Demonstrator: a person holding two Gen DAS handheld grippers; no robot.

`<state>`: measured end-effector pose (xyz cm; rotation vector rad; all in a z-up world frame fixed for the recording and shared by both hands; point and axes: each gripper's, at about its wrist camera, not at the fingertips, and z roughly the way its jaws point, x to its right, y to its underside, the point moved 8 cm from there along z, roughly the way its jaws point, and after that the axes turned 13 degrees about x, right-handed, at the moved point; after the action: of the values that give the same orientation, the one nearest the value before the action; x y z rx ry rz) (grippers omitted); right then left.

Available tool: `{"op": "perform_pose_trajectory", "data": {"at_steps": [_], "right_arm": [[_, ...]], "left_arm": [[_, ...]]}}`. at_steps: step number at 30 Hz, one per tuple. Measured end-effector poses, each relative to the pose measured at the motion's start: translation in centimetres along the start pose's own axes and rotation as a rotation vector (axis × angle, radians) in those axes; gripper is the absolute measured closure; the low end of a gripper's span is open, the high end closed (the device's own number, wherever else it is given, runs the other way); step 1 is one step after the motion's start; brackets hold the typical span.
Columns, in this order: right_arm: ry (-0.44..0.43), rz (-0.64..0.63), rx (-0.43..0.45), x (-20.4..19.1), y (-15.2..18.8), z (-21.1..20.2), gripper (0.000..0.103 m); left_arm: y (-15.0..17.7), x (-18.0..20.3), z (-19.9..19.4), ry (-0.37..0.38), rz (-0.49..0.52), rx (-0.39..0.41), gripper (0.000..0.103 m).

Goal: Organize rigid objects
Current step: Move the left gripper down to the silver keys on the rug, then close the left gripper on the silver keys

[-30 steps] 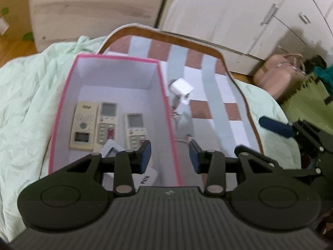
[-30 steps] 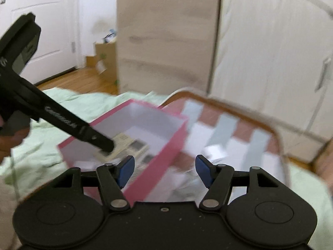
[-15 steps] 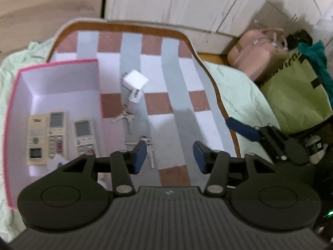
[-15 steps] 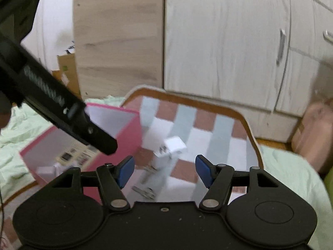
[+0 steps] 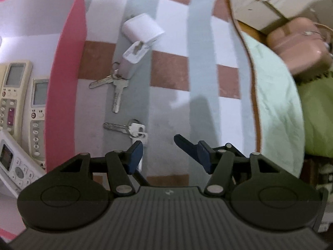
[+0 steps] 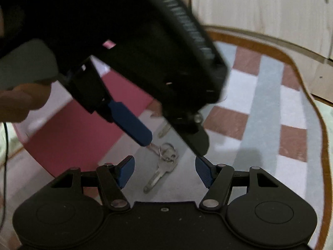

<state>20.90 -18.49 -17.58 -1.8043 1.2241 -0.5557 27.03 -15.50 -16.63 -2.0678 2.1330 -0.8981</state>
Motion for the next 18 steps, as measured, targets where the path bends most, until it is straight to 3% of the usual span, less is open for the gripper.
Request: {"op": "perform_pose_trajectory", "data": {"at_steps": [5,8,10,18], "right_arm": [[0.0,0.0,-0.067,-0.2,1.3,2.3,0.034],[0.022,-0.01,-0.049,-0.6,1.5,3.1,0.038],[0.05,-0.052,-0.036,-0.8,1.3,3.2,0.074],[0.157,0.146,-0.057,3.3,1.1,0.8,0.074]], "left_arm": [[0.3,-1.3,2.5,-0.066,0.004,-0.017,0.045],[-0.1,-2.5,2.7,-0.07,-0.032,0.006,0.045],[-0.3,-2.6,2.9,-0.037,-0.057,0.007,0.045],[-0.2,-2.8,4.4,-0.051,-0.062,0.027,0.045]]}}
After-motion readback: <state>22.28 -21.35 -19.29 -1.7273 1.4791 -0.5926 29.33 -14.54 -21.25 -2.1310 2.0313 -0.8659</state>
